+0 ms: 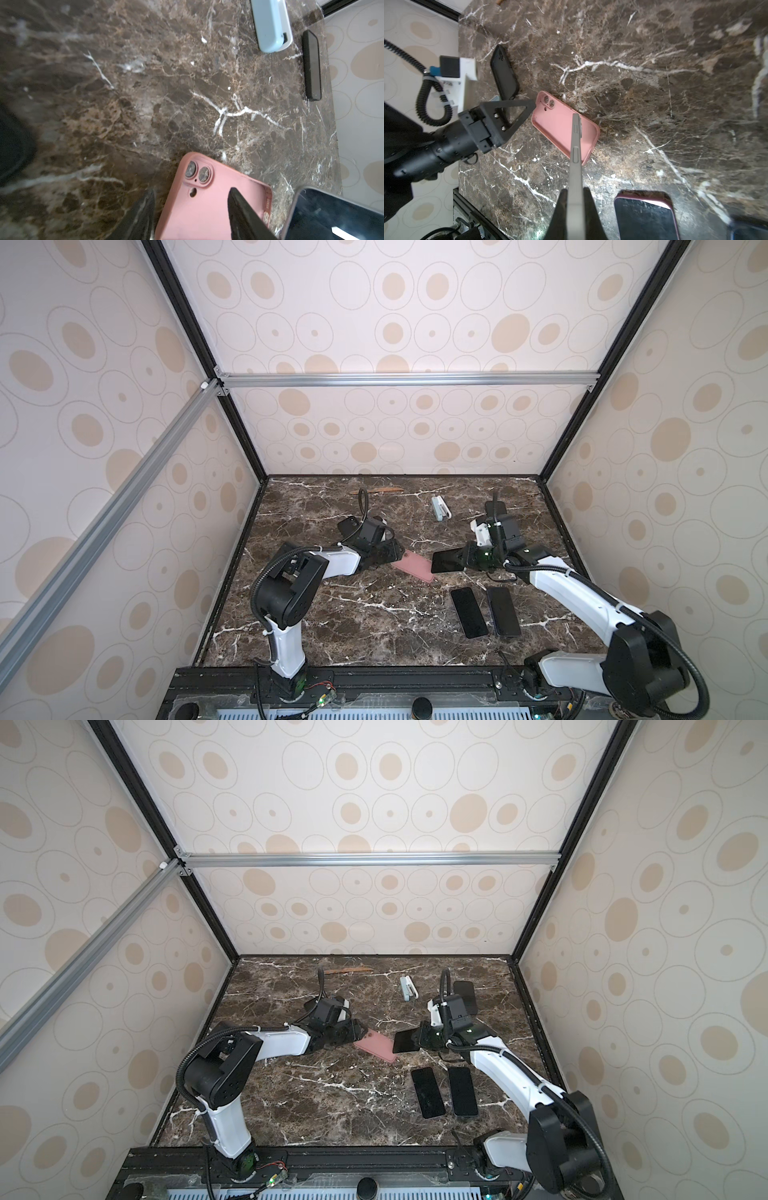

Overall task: Put the phone into the phone case
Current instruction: 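Lower the phone into the pink case with the right gripper while the left holds it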

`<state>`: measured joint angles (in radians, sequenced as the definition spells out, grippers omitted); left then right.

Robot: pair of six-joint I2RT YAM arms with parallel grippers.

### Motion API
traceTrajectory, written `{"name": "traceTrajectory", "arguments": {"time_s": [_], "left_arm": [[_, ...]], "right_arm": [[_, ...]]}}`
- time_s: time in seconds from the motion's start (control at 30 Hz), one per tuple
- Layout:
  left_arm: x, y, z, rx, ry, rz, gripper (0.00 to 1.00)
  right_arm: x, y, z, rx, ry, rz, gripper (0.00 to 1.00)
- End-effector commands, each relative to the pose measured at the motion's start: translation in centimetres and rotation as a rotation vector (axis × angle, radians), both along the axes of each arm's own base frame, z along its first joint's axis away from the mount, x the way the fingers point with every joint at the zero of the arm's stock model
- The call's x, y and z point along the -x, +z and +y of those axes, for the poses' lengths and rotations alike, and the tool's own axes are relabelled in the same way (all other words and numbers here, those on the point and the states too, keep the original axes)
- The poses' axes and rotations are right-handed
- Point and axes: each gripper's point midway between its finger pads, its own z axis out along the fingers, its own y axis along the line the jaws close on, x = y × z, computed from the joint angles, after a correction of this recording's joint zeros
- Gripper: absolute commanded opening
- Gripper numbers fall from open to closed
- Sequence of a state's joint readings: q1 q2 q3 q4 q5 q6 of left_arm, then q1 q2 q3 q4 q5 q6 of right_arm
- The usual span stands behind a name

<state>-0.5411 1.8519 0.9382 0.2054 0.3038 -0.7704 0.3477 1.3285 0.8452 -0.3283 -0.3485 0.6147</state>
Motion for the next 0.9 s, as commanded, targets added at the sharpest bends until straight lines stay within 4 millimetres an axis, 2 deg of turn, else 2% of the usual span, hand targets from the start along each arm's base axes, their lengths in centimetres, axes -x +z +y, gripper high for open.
{"name": "traceTrajectory", "arguments": {"time_s": [0.0,0.23,0.37,0.43,0.7,0.87], "left_arm": [[1.4,0.5,-0.8,0.034,-0.046,0.004,0.56],[5.0,0.8,-3.1,0.071,-0.13,0.041,0.56],[7.0,1.1,-4.4,0.116,-0.165,0.077,0.56],[7.5,1.2,-4.1,0.121,-0.154,0.081,0.56],[6.1,0.6,-1.7,0.01,-0.065,0.048,0.57],[5.0,0.2,-2.1,0.035,-0.053,0.044,0.56]], "right_arm": [[-1.7,0.3,1.7,-0.087,0.002,-0.029,0.0],[-2.0,-1.8,2.5,-0.096,0.029,0.033,0.0],[-2.2,-2.1,2.7,-0.09,0.052,0.052,0.0],[-2.2,-1.9,2.9,-0.095,0.069,0.054,0.0],[-0.9,-1.5,4.0,-0.124,0.212,0.118,0.0],[-0.8,-2.7,4.7,-0.158,0.268,0.187,0.0]]}}
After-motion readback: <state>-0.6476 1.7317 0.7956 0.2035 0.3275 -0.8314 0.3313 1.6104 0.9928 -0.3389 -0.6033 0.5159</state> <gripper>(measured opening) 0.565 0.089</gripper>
